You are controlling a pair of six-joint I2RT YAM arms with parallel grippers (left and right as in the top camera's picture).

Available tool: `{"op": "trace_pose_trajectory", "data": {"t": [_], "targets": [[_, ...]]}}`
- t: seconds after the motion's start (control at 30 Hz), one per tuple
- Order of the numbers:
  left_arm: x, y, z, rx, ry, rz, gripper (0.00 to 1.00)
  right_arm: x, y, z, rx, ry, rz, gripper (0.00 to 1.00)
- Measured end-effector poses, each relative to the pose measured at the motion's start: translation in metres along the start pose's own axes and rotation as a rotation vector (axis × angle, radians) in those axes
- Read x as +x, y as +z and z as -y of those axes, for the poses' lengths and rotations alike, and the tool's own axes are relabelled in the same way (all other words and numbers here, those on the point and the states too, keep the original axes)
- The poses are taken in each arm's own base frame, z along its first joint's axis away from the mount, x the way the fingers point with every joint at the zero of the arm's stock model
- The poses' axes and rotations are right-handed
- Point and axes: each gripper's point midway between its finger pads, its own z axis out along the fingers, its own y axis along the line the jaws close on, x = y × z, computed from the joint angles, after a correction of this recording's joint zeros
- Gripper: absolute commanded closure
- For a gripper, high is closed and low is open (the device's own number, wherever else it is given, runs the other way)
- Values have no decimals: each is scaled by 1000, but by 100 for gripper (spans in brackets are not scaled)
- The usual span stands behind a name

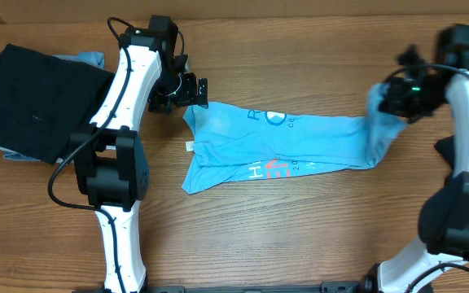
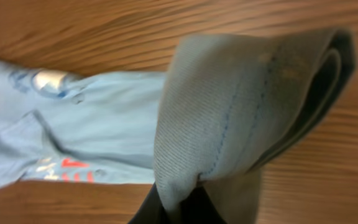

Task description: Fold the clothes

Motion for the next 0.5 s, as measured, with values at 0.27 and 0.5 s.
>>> {"op": "trace_pose_trajectory", "data": {"t": [0.27,0.5], "targets": [[0,0,0,0,0,0,0,10,56,-93,-39,-230,-37,91],[0,0,0,1,0,1,0,40,101,-119,-58,-310,-86,90]]}}
